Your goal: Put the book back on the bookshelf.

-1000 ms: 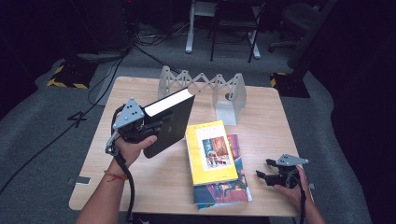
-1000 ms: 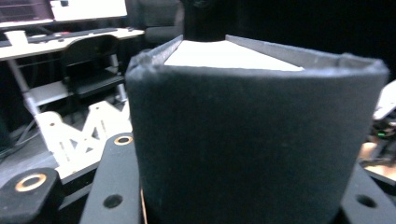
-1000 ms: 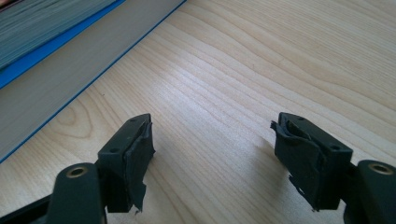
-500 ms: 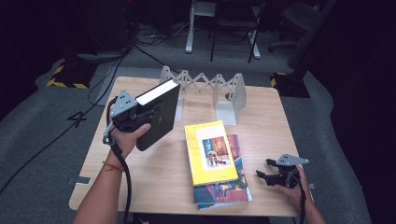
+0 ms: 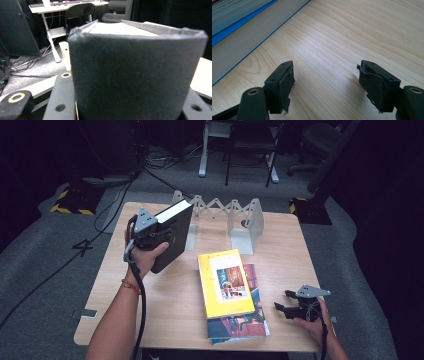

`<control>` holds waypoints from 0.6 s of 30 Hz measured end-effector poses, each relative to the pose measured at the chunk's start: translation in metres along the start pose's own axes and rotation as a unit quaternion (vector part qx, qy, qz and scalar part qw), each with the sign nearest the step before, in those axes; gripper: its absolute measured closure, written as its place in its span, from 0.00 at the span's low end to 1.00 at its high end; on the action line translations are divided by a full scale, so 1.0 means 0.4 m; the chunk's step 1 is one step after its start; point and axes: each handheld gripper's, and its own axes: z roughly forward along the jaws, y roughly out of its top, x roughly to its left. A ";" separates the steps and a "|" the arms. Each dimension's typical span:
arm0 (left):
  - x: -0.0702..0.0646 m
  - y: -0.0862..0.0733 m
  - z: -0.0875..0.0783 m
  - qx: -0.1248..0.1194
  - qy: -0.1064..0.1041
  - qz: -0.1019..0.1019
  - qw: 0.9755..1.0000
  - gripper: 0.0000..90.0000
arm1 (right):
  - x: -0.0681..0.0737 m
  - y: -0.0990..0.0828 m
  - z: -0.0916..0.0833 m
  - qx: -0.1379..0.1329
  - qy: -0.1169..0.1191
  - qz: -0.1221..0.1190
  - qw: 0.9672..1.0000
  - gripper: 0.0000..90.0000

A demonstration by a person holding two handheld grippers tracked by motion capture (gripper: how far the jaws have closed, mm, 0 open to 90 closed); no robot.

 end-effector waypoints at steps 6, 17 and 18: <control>0.006 0.004 0.037 0.012 0.009 -0.002 1.000 0.59 | 0.000 0.000 0.000 0.000 0.000 0.000 1.000 0.32; 0.022 0.007 0.093 0.028 0.028 -0.003 0.999 0.59 | 0.000 0.000 0.000 0.000 0.001 0.000 1.000 0.32; 0.023 0.007 0.099 0.030 0.029 -0.003 0.999 0.59 | 0.000 0.000 0.000 0.000 0.001 0.000 1.000 0.32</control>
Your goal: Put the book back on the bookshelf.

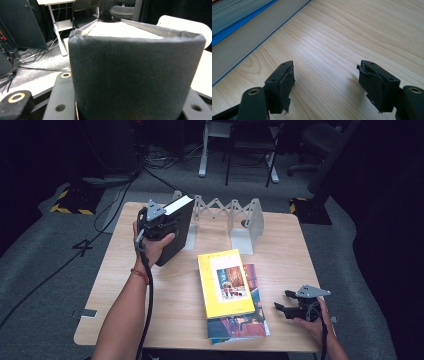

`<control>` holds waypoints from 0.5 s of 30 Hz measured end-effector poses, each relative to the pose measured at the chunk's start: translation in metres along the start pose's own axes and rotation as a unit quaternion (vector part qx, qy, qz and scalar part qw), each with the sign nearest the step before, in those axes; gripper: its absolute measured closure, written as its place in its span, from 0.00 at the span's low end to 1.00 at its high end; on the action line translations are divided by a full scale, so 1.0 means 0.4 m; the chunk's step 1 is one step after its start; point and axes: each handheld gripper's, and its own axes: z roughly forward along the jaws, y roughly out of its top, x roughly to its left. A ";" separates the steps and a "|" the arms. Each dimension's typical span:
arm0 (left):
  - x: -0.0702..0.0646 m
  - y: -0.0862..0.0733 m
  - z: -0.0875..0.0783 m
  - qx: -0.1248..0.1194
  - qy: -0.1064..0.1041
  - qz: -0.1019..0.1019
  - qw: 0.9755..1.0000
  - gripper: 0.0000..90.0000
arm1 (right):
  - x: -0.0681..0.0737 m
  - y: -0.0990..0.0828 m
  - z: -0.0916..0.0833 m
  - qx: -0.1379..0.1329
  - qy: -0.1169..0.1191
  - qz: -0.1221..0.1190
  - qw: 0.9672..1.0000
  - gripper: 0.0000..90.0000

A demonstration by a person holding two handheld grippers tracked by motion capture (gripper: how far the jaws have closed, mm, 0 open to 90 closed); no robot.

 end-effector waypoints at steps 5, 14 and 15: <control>0.003 0.003 0.022 0.007 0.006 0.007 1.000 0.59 | 0.000 0.000 0.000 0.000 0.000 -0.001 1.000 0.32; 0.001 0.003 0.054 0.013 0.012 0.014 1.000 0.59 | 0.001 0.000 0.000 -0.001 0.000 -0.001 1.000 0.33; 0.002 0.002 0.057 0.015 0.011 0.014 1.000 0.59 | 0.001 0.000 -0.001 -0.001 0.000 -0.001 1.000 0.33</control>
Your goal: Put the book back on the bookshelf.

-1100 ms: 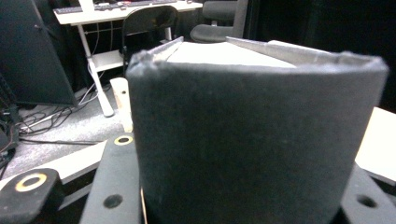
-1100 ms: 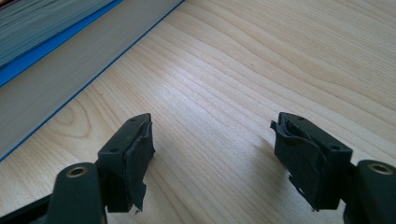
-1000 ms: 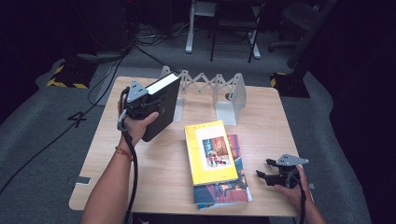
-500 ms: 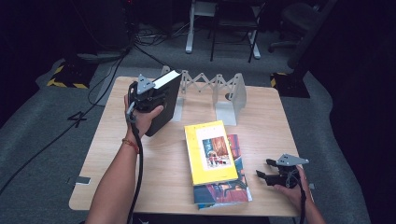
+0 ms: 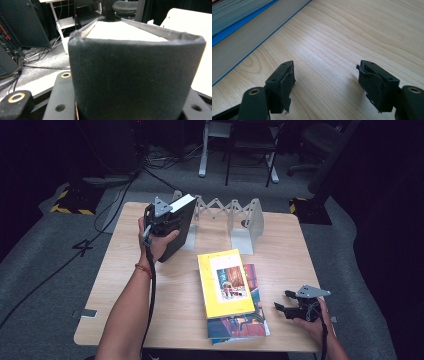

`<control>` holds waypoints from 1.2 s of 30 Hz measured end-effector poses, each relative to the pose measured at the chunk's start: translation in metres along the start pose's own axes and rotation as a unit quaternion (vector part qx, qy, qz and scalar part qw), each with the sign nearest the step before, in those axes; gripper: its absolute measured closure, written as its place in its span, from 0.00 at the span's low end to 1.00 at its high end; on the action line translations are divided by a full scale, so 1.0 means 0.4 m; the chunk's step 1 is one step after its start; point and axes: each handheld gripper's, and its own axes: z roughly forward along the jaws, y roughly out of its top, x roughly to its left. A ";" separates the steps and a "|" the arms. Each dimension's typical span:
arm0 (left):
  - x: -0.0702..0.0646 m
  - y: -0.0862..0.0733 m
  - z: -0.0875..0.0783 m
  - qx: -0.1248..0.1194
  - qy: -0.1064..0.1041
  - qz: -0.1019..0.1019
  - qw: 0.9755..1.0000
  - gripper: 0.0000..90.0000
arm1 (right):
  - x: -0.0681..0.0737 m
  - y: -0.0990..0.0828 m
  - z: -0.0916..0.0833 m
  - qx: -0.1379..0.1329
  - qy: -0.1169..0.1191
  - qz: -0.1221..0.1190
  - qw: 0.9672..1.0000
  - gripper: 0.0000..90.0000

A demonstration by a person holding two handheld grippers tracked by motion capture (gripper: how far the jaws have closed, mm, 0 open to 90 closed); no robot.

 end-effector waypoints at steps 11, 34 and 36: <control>0.001 0.000 0.030 0.002 0.008 -0.008 1.000 0.59 | 0.001 0.000 -0.001 0.000 0.000 -0.002 1.000 0.33; 0.007 -0.009 0.062 -0.021 0.041 -0.034 0.998 0.58 | -0.001 -0.002 -0.002 -0.001 0.007 -0.005 1.000 0.33; 0.006 -0.010 0.056 -0.016 0.040 -0.031 0.999 0.58 | 0.000 -0.002 -0.002 0.000 0.007 -0.005 1.000 0.33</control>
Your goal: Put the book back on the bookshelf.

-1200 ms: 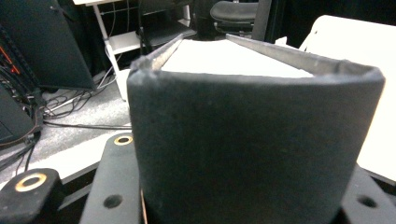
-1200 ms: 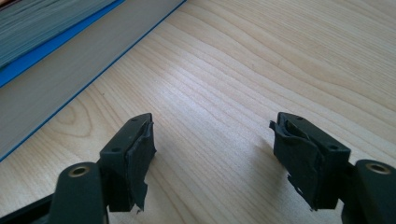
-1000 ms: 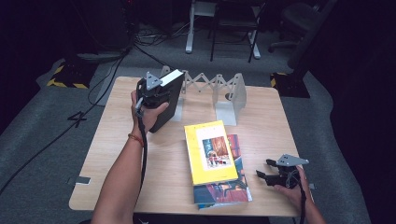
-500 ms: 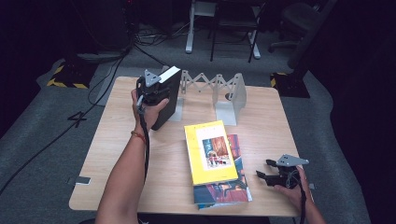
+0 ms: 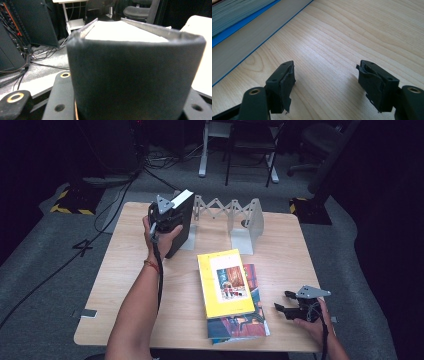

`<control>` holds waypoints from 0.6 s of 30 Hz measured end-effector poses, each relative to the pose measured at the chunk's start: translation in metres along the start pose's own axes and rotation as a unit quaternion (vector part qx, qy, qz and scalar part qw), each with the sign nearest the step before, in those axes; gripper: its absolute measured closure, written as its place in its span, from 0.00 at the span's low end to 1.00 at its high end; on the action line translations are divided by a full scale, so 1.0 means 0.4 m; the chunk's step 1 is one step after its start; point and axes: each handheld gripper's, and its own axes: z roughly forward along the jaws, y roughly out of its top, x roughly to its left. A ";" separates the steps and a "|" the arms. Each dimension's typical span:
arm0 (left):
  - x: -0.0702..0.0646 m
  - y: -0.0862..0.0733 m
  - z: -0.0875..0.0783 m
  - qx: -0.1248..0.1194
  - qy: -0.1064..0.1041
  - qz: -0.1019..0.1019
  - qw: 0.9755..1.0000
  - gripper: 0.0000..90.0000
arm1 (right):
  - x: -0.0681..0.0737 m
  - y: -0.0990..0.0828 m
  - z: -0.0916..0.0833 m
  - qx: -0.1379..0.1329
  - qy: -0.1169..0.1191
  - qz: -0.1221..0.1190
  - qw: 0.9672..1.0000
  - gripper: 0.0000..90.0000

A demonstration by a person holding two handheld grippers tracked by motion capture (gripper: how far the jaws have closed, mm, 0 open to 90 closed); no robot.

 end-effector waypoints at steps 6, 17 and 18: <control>0.003 -0.005 -0.019 0.012 0.001 0.004 1.000 0.58 | 0.000 0.000 0.000 0.000 0.000 0.001 1.000 0.33; 0.011 -0.022 -0.037 0.009 -0.003 -0.003 1.000 0.57 | 0.000 0.000 0.000 0.001 -0.001 0.001 1.000 0.33; 0.013 -0.024 -0.039 0.009 -0.003 -0.002 1.000 0.56 | 0.000 0.000 0.000 0.001 -0.001 0.001 1.000 0.33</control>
